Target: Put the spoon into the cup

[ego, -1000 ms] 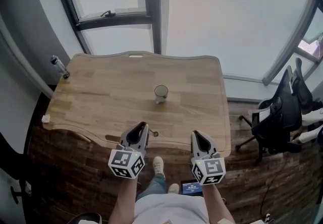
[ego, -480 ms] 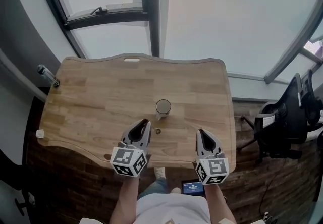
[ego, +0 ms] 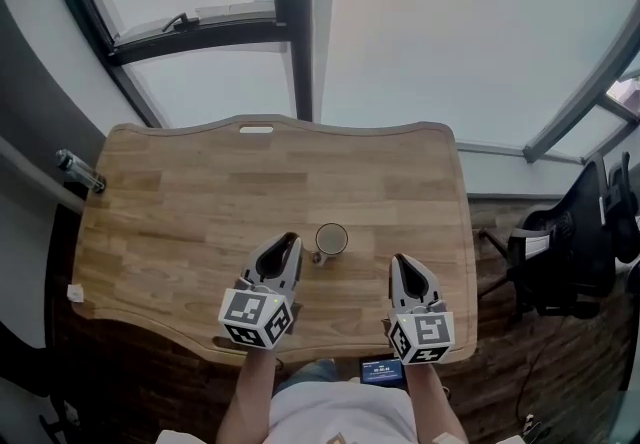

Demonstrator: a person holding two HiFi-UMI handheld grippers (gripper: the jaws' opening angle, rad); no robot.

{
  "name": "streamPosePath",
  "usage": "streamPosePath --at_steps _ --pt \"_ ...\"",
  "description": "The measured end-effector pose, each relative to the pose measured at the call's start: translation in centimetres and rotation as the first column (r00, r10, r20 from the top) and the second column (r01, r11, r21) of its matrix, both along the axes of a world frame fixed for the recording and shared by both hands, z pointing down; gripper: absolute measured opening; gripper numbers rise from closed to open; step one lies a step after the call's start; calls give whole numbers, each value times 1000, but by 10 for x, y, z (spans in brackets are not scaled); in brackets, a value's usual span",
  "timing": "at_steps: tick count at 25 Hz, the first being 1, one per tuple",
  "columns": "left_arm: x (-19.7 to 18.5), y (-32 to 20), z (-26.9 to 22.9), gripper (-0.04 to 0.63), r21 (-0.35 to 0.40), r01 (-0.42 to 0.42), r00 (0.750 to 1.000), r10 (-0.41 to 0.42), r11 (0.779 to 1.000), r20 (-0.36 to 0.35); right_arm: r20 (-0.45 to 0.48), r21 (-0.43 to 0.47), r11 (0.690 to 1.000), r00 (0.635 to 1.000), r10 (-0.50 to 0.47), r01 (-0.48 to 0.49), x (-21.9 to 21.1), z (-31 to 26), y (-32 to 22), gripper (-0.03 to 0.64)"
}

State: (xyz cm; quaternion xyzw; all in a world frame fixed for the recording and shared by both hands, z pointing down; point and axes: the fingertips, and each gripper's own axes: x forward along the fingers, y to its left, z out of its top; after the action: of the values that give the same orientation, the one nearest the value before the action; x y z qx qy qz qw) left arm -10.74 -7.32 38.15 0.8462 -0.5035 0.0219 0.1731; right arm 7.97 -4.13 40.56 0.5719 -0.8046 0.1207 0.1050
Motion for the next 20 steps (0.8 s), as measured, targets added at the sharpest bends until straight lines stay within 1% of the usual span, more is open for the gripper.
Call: streamPosePath --at_steps 6,15,20 --pt "-4 -25 5 52 -4 -28 1000 28 1000 -14 -8 -6 1000 1000 29 -29 -11 4 -24 32" --pt "-10 -43 4 52 -4 -26 999 26 1000 -27 -15 -20 998 998 55 -55 -6 7 -32 32" --pt "-10 -50 -1 52 10 -16 1000 17 1000 -24 -9 -12 999 999 39 -39 -8 7 -43 32"
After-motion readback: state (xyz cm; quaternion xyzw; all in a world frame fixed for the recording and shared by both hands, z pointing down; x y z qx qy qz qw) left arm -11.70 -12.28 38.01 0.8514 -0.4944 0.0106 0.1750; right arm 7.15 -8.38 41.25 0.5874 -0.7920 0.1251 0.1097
